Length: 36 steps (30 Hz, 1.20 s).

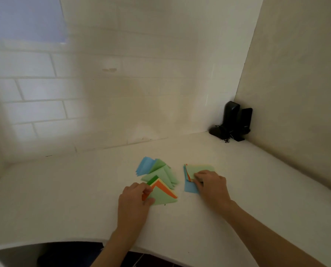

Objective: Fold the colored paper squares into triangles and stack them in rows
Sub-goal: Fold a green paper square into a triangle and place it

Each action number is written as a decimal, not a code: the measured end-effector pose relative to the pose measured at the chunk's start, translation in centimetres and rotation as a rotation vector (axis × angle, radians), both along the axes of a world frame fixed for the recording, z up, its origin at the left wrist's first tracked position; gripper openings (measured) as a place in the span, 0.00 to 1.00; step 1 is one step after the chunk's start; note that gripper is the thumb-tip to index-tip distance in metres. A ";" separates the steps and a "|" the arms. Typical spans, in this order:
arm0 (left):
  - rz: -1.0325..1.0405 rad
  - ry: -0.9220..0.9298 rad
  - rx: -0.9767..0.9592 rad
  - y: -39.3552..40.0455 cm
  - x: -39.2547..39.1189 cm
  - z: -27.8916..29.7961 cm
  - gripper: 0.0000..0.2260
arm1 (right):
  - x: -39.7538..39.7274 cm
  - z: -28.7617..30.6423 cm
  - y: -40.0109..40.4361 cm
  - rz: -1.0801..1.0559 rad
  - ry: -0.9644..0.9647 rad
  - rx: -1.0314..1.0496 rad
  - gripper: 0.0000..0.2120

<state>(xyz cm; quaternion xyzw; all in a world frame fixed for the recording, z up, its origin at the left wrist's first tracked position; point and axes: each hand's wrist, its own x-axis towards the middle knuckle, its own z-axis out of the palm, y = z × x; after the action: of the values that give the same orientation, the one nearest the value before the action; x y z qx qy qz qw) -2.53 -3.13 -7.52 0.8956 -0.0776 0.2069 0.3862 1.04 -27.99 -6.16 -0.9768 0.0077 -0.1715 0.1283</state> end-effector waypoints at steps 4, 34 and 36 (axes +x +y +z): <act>0.017 -0.081 0.095 -0.4 -0.1 0.1 0.15 | 0.0 -0.1 0.2 -0.038 -0.066 0.110 0.12; -0.595 -0.043 0.141 -14.3 -5.4 -0.2 0.16 | -15.2 -2.0 -7.0 0.070 -0.220 0.092 0.12; -0.581 -0.040 0.113 -14.4 -5.3 -0.3 0.17 | -14.9 -2.1 -7.3 0.070 -0.185 0.179 0.13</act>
<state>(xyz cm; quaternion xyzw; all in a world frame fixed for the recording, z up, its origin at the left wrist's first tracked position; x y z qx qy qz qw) -7.79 -17.48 -7.81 0.8517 -0.3498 0.1008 0.3770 -13.87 -35.27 -8.26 -0.9411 -0.0232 -0.2550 0.2209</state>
